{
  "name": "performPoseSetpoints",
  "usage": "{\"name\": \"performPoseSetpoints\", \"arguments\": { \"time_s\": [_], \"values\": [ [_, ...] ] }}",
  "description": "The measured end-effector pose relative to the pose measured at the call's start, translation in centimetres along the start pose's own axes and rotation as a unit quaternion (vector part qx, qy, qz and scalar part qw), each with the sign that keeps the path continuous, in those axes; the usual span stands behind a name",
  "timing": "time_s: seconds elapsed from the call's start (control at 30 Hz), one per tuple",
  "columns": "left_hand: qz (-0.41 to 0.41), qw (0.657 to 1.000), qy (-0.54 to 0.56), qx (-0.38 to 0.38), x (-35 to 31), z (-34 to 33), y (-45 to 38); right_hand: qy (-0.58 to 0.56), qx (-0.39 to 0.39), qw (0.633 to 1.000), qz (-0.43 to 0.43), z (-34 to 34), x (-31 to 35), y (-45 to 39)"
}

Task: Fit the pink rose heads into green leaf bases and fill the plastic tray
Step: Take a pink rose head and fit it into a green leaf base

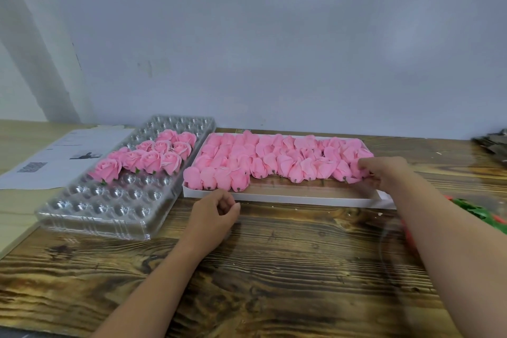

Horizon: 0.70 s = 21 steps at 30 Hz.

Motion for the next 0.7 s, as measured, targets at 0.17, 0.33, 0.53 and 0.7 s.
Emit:
{"name": "performPoseSetpoints", "arguments": {
  "time_s": [0.17,0.33,0.53,0.7],
  "values": [
    [0.003,1.0,0.012,0.002,-0.1,0.0,0.2,0.008,0.002,1.0,-0.001,1.1,0.8,0.1],
    [0.003,1.0,0.016,0.0,0.0,0.0,0.2,0.024,-0.007,1.0,0.001,2.3,1.2,-0.4],
    [0.002,1.0,0.021,0.004,0.0,-0.1,0.1,0.081,0.005,0.996,0.031,1.9,1.6,-0.9],
    [0.004,1.0,-0.006,-0.001,-0.1,-0.1,0.1,0.16,0.0,0.987,0.012,1.8,0.5,-0.9]
  ]
}}
Point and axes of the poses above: each hand's wrist, its own y-axis away from the middle knuckle, its own z-axis out of the back of the hand, x = y × z, the point moved 1 cm from there along -y, towards the middle knuckle, and after that the axes turned 9 degrees about x, right-handed, at the moved point
